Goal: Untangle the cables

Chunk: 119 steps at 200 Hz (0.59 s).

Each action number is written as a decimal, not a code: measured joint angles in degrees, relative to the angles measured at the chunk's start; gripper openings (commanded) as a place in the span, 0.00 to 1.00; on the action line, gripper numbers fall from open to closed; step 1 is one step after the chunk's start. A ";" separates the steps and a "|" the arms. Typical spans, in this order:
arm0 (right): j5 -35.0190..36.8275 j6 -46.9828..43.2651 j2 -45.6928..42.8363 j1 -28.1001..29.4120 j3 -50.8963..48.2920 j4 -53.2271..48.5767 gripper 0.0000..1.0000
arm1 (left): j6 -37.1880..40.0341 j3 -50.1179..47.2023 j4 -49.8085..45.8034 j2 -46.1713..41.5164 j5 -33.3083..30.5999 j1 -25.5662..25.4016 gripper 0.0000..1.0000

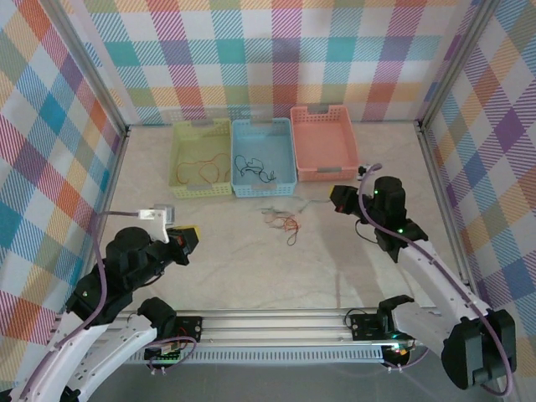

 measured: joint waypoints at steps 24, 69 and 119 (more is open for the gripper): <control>0.46 0.44 -0.94 -5.31 -1.77 -0.55 0.00 | -0.28 0.00 -1.95 -1.66 -2.71 0.00 0.00; -2.49 1.05 0.24 -7.76 -3.06 -0.04 0.00 | -0.74 -0.13 -2.43 -2.01 -3.65 0.00 0.00; -12.90 1.22 1.77 -7.52 -2.93 3.21 0.00 | -1.53 -3.08 5.14 5.05 7.21 0.00 0.16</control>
